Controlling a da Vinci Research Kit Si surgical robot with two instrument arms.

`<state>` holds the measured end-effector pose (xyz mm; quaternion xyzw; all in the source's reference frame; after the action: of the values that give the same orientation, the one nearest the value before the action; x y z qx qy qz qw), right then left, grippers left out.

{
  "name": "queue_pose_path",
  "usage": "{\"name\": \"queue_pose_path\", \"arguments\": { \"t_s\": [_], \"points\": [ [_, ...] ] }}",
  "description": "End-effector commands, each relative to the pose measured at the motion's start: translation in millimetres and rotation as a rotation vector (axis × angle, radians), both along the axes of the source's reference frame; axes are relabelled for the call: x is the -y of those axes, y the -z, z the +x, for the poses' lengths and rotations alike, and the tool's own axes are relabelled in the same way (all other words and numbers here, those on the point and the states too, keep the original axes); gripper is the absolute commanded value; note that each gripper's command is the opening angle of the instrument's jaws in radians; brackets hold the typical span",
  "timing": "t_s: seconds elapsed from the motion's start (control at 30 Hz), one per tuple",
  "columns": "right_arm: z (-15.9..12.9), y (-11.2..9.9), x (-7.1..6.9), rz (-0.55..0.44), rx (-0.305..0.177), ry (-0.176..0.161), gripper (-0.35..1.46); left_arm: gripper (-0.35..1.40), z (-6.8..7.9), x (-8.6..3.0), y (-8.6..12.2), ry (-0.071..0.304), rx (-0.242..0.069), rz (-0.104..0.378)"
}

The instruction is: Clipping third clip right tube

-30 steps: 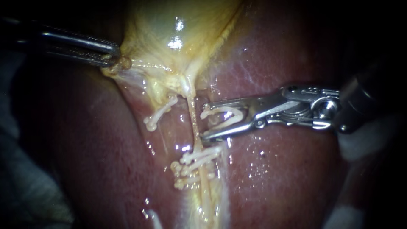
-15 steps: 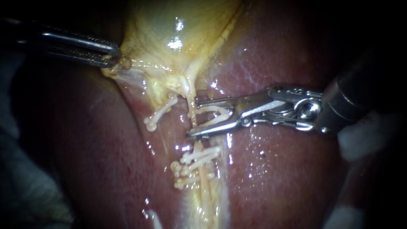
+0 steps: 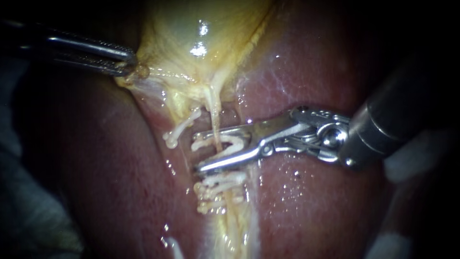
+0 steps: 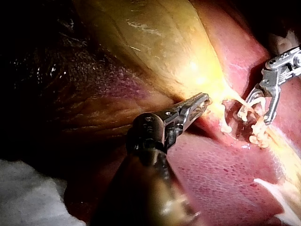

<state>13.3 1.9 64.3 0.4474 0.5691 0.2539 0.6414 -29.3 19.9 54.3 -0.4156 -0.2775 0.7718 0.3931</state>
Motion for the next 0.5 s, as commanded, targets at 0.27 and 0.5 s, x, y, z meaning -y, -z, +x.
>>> {"name": "queue_pose_path", "arguments": {
  "t_s": [0.27,0.5],
  "points": [
    [0.1,0.9,-0.7,0.033,-0.017,-0.004,0.35,-0.35,0.0,0.0,0.0,0.000,0.000,0.000],
    [-0.2,1.4,-1.7,0.043,-0.006,-0.025,0.13,-0.35,0.0,0.0,0.0,0.000,0.000,0.000]
  ]
}}
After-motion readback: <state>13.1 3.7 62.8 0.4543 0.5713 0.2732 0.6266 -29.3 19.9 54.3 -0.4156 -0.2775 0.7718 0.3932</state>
